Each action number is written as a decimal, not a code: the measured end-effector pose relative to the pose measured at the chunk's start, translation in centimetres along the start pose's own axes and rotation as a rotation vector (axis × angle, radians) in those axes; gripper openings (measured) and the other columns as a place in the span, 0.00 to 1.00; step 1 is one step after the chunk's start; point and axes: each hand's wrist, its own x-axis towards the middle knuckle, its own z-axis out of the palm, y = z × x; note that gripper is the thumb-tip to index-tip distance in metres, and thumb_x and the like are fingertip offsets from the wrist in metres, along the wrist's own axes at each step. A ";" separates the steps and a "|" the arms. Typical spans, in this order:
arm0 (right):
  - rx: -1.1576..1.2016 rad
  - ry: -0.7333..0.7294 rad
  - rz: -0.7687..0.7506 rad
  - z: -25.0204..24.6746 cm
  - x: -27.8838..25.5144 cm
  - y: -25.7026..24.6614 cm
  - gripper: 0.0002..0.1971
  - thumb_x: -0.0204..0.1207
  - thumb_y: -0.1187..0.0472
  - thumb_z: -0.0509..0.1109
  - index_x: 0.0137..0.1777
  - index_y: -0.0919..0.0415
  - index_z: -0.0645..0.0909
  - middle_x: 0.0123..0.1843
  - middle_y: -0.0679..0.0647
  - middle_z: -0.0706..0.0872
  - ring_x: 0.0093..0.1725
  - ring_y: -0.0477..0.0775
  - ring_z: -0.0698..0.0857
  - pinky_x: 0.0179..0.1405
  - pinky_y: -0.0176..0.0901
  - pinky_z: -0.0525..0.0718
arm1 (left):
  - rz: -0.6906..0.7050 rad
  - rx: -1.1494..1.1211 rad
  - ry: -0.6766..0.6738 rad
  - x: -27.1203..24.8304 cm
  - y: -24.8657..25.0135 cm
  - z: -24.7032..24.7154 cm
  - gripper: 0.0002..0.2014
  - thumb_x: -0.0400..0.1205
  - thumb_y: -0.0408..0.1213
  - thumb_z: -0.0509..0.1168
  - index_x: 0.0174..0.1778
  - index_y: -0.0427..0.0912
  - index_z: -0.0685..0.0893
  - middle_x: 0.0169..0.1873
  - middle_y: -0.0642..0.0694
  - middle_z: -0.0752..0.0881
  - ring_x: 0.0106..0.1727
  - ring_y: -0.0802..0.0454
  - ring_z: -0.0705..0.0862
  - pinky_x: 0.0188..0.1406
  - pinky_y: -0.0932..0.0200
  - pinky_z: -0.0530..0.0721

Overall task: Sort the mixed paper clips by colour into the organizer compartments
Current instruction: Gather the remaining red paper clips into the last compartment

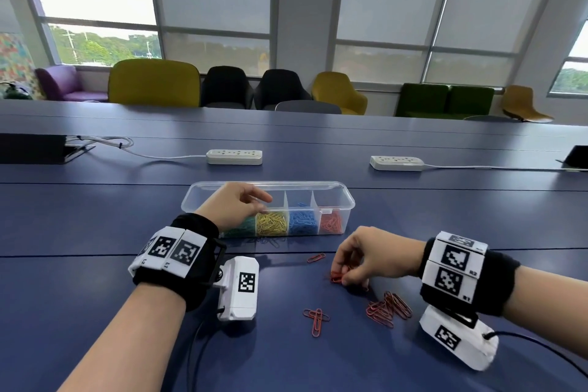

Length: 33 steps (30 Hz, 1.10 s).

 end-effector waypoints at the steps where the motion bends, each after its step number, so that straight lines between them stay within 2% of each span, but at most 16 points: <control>1: 0.007 -0.006 0.006 -0.4 0.1 0.0 0.12 0.71 0.68 0.74 0.38 0.47 0.85 0.31 0.45 0.87 0.28 0.41 0.84 0.35 0.28 0.81 | -0.001 -0.003 0.000 0.0 0.0 0.0 0.11 0.80 0.30 0.66 0.41 0.53 0.83 0.46 0.35 0.89 0.47 0.48 0.82 0.61 0.48 0.79; 5: 0.002 0.023 0.000 -3.1 0.3 -0.7 0.15 0.70 0.73 0.71 0.38 0.48 0.86 0.26 0.39 0.86 0.27 0.35 0.82 0.35 0.25 0.80 | 0.003 -0.012 -0.002 0.0 0.0 0.0 0.11 0.80 0.28 0.66 0.41 0.52 0.83 0.45 0.37 0.89 0.48 0.47 0.83 0.61 0.50 0.79; 8: 0.042 0.212 -0.019 -6.4 1.4 -1.8 0.12 0.72 0.73 0.72 0.41 0.53 0.88 0.35 0.50 0.90 0.30 0.41 0.84 0.38 0.29 0.85 | 0.009 -0.012 -0.012 0.1 0.0 0.0 0.10 0.80 0.28 0.66 0.43 0.50 0.83 0.43 0.39 0.89 0.47 0.50 0.83 0.56 0.58 0.78; 9: 0.050 0.276 -0.015 -7.4 1.9 -2.1 0.08 0.72 0.71 0.74 0.43 0.57 0.89 0.37 0.54 0.90 0.32 0.44 0.84 0.38 0.30 0.86 | 0.010 -0.013 -0.013 0.1 0.0 0.0 0.10 0.80 0.28 0.66 0.43 0.50 0.83 0.43 0.39 0.89 0.48 0.49 0.83 0.56 0.58 0.78; 11: 0.011 0.361 0.017 -8.6 3.3 -2.6 0.06 0.71 0.68 0.76 0.47 0.61 0.89 0.37 0.53 0.89 0.34 0.47 0.84 0.37 0.30 0.86 | 0.005 -0.015 -0.010 0.1 -0.1 0.0 0.10 0.80 0.29 0.67 0.42 0.52 0.83 0.45 0.37 0.89 0.50 0.47 0.85 0.60 0.55 0.79; 14: -0.350 0.405 0.069 -8.4 4.8 -3.1 0.14 0.72 0.55 0.75 0.56 0.59 0.86 0.46 0.47 0.83 0.46 0.43 0.79 0.48 0.35 0.78 | 0.000 -0.022 -0.007 0.1 0.0 0.0 0.10 0.79 0.30 0.67 0.41 0.52 0.83 0.46 0.37 0.89 0.50 0.49 0.84 0.61 0.54 0.78; 15: -0.436 0.443 0.036 -8.0 4.7 -3.4 0.15 0.73 0.51 0.74 0.56 0.57 0.85 0.49 0.47 0.79 0.48 0.42 0.77 0.50 0.35 0.73 | 0.000 -0.024 -0.008 0.1 0.0 0.0 0.10 0.79 0.30 0.67 0.42 0.52 0.83 0.45 0.38 0.89 0.49 0.50 0.84 0.62 0.54 0.78; 17: -0.415 0.495 -0.091 -6.6 3.7 -4.3 0.13 0.75 0.48 0.70 0.51 0.56 0.86 0.47 0.47 0.79 0.44 0.43 0.77 0.47 0.35 0.74 | -0.002 -0.024 -0.008 0.1 0.0 0.0 0.10 0.79 0.29 0.67 0.42 0.51 0.83 0.44 0.39 0.88 0.48 0.50 0.84 0.62 0.54 0.78; 19: -0.347 0.358 -0.182 -4.7 2.5 -4.9 0.14 0.78 0.48 0.66 0.48 0.57 0.87 0.44 0.49 0.84 0.41 0.46 0.81 0.45 0.35 0.78 | -0.001 -0.026 -0.006 0.2 -0.1 0.1 0.10 0.79 0.29 0.67 0.41 0.51 0.83 0.42 0.39 0.88 0.49 0.48 0.84 0.62 0.52 0.78; 20: -0.341 0.229 -0.202 -3.7 2.0 -4.9 0.15 0.80 0.48 0.64 0.51 0.57 0.88 0.47 0.51 0.87 0.44 0.47 0.83 0.49 0.37 0.79 | 0.001 -0.027 -0.005 0.2 -0.1 0.1 0.10 0.79 0.29 0.67 0.41 0.51 0.83 0.42 0.40 0.88 0.49 0.47 0.84 0.62 0.52 0.78; 22: -0.407 -0.039 -0.215 -1.8 1.4 -4.3 0.18 0.82 0.50 0.60 0.62 0.60 0.83 0.63 0.54 0.85 0.61 0.50 0.82 0.66 0.43 0.75 | 0.000 -0.022 -0.003 0.2 -0.1 0.1 0.10 0.80 0.29 0.67 0.41 0.51 0.83 0.41 0.41 0.88 0.49 0.47 0.84 0.62 0.51 0.78; 24: -0.490 -0.187 -0.180 -0.8 0.8 -3.3 0.22 0.85 0.52 0.57 0.72 0.64 0.75 0.76 0.55 0.74 0.74 0.52 0.72 0.74 0.40 0.63 | -0.003 -0.018 0.000 0.1 0.0 0.1 0.09 0.80 0.30 0.67 0.42 0.51 0.83 0.44 0.39 0.89 0.51 0.45 0.85 0.63 0.51 0.78; 26: -0.488 -0.205 -0.131 -0.7 -0.1 -2.3 0.24 0.86 0.52 0.54 0.77 0.63 0.68 0.81 0.51 0.65 0.78 0.49 0.65 0.75 0.32 0.56 | -0.004 -0.020 -0.001 0.0 0.1 0.1 0.08 0.80 0.30 0.66 0.43 0.50 0.84 0.45 0.38 0.89 0.54 0.44 0.85 0.64 0.52 0.77; 28: -0.477 -0.211 -0.121 -1.1 -1.3 -1.4 0.23 0.86 0.52 0.54 0.78 0.60 0.67 0.82 0.46 0.63 0.79 0.45 0.64 0.73 0.29 0.56 | -0.005 -0.018 -0.003 -0.1 0.2 0.1 0.08 0.80 0.29 0.66 0.43 0.49 0.84 0.44 0.39 0.89 0.54 0.44 0.85 0.64 0.52 0.77; 31: -0.411 -0.220 -0.090 -1.9 -3.1 0.0 0.19 0.84 0.54 0.59 0.74 0.54 0.75 0.77 0.39 0.70 0.73 0.40 0.72 0.65 0.18 0.61 | -0.012 -0.009 -0.002 -0.2 0.3 0.1 0.09 0.81 0.29 0.65 0.42 0.49 0.83 0.45 0.37 0.89 0.55 0.43 0.85 0.64 0.53 0.77; 33: -0.290 -0.163 -0.061 -2.5 -4.0 0.8 0.18 0.81 0.51 0.65 0.69 0.50 0.79 0.72 0.38 0.76 0.67 0.36 0.76 0.57 0.13 0.64 | -0.017 -0.006 -0.002 -0.3 0.4 0.1 0.08 0.80 0.29 0.66 0.43 0.49 0.83 0.48 0.34 0.89 0.55 0.42 0.85 0.63 0.54 0.77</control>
